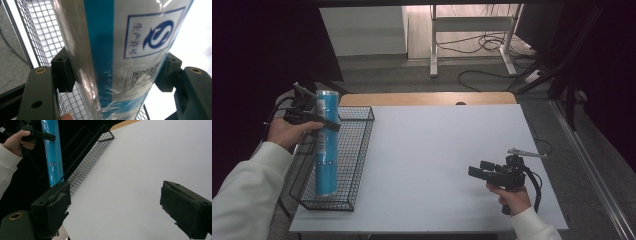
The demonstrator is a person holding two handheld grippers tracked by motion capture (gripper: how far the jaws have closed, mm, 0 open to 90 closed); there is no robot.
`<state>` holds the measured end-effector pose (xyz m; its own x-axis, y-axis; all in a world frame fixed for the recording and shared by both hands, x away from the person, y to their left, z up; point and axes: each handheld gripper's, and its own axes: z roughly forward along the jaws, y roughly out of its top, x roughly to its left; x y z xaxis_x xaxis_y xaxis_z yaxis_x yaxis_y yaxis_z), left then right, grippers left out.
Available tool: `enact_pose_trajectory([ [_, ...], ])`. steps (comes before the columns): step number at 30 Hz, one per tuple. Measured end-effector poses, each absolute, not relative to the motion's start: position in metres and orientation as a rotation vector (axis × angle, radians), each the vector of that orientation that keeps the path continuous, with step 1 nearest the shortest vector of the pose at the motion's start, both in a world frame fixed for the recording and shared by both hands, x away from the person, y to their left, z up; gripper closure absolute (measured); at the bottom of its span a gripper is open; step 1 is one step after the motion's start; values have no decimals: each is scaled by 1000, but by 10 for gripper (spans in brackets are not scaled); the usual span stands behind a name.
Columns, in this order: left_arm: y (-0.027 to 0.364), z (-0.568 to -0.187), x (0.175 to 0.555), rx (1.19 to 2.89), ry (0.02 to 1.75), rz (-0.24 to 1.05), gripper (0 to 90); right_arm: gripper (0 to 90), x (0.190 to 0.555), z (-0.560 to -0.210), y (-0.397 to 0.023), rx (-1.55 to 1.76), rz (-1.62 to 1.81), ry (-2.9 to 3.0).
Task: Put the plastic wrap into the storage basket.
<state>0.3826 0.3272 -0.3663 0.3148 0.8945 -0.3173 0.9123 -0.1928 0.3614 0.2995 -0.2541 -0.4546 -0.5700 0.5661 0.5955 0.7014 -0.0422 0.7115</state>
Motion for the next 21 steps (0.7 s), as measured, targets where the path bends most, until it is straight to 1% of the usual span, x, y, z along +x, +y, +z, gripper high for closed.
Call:
enact_pose_trajectory([
  [3,320,-368,386,2153,1596,-44,321,102,300,-455,-255,-1392,-1682,-2085],
  [13,310,-378,390,2232,1633,-56,321,103,300,-454,-256,-1393,-1682,-2078],
  [21,311,-394,395,2222,1659,-85,321,103,301,-455,-256,-1404,-1681,-2075],
])
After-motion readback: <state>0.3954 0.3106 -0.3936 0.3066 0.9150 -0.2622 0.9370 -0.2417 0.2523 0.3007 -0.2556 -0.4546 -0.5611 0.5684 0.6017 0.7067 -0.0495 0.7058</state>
